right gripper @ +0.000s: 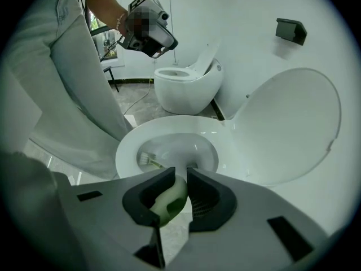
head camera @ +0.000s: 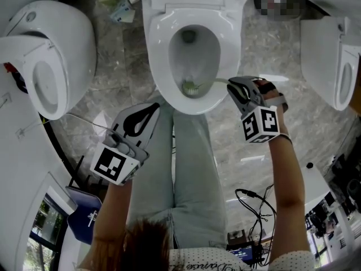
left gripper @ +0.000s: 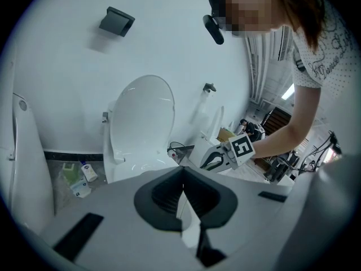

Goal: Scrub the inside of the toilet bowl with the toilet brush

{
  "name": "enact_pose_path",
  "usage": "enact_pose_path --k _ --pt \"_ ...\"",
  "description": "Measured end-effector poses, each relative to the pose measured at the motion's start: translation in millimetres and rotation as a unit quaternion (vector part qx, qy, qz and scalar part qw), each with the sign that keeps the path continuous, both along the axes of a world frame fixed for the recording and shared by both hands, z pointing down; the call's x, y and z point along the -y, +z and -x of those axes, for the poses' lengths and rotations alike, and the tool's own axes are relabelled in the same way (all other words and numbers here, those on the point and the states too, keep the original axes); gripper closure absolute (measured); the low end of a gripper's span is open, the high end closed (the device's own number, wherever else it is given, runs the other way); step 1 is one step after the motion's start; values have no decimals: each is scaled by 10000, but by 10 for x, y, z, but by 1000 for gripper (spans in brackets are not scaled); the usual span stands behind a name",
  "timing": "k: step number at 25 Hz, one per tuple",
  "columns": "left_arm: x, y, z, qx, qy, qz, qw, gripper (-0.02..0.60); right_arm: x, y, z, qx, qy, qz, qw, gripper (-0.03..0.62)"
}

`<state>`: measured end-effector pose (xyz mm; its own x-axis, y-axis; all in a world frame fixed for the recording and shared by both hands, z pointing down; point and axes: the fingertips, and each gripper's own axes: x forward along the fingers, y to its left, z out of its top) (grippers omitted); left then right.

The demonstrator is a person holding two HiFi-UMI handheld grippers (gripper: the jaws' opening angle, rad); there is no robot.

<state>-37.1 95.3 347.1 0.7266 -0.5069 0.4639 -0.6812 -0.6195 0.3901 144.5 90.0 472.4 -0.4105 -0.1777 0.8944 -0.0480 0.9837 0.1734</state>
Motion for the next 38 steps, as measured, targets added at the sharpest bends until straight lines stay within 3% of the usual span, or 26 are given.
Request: enact_pose_path --k 4,12,18,20,23,26,28,32,34,38 --pt "-17 7 3 -1 -40 72 10000 578 89 -43 -63 -194 12 -311 9993 517" --pt "-4 19 27 39 -54 46 10000 578 331 -133 -71 3 764 -714 9945 516" --pt "7 19 11 56 -22 126 9999 578 256 189 143 -288 518 -631 9962 514" --pt "35 8 20 47 -24 29 10000 578 273 238 258 -157 749 -560 9955 516" --pt "43 13 25 31 -44 -38 10000 578 383 266 387 197 1502 -471 9873 513" --pt "-12 37 2 24 -15 120 9999 578 552 287 386 567 2434 -369 9676 511" --pt "-39 47 6 31 2 196 9998 578 692 301 336 892 3167 -186 9442 513" --pt "-42 66 40 47 -21 204 9998 578 964 343 153 1586 4653 198 8706 514" --pt "-25 67 58 56 -33 147 9999 578 1070 377 50 1765 5141 207 8391 514" --pt "-32 85 78 49 -49 206 9998 578 1172 440 -89 1731 5517 -96 8159 513"
